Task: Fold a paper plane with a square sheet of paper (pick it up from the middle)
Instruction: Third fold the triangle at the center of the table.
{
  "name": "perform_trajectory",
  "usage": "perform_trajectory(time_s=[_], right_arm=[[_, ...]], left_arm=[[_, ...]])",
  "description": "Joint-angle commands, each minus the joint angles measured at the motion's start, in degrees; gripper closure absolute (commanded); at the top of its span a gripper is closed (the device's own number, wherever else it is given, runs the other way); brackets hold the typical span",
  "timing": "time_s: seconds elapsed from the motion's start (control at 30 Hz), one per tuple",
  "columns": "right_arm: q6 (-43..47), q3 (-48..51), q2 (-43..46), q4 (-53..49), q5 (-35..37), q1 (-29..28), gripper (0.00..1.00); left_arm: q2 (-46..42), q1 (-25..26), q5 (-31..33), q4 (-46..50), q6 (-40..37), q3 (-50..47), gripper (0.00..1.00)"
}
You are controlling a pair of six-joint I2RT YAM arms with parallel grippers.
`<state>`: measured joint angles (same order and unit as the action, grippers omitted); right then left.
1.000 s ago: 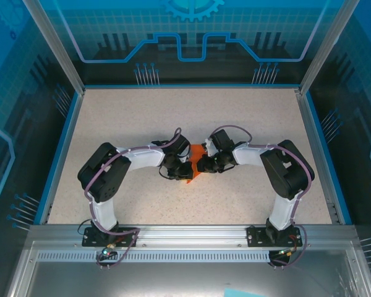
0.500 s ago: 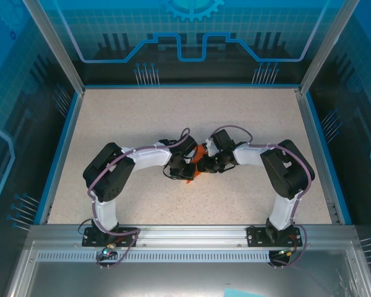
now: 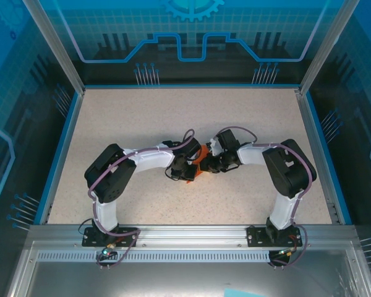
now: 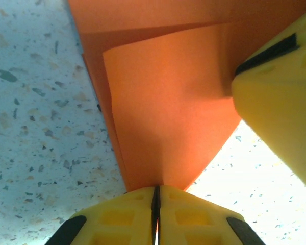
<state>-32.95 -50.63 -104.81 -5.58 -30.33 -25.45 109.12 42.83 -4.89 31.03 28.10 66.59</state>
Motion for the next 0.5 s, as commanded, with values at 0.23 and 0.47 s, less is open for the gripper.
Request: perform_trajectory(time_s=[0.23, 0.47], right_arm=[[2.48, 0.63, 2.48, -4.20, 5.81, 6.03, 0.82], [1.64, 1.46, 7.92, -5.93, 4.91, 4.40, 0.82]], left_arm=[[7.18, 0.99, 2.58, 3.80, -0.76, -5.88, 0.90], [7.16, 0.98, 1.81, 3.25, -0.76, -5.06, 0.90]])
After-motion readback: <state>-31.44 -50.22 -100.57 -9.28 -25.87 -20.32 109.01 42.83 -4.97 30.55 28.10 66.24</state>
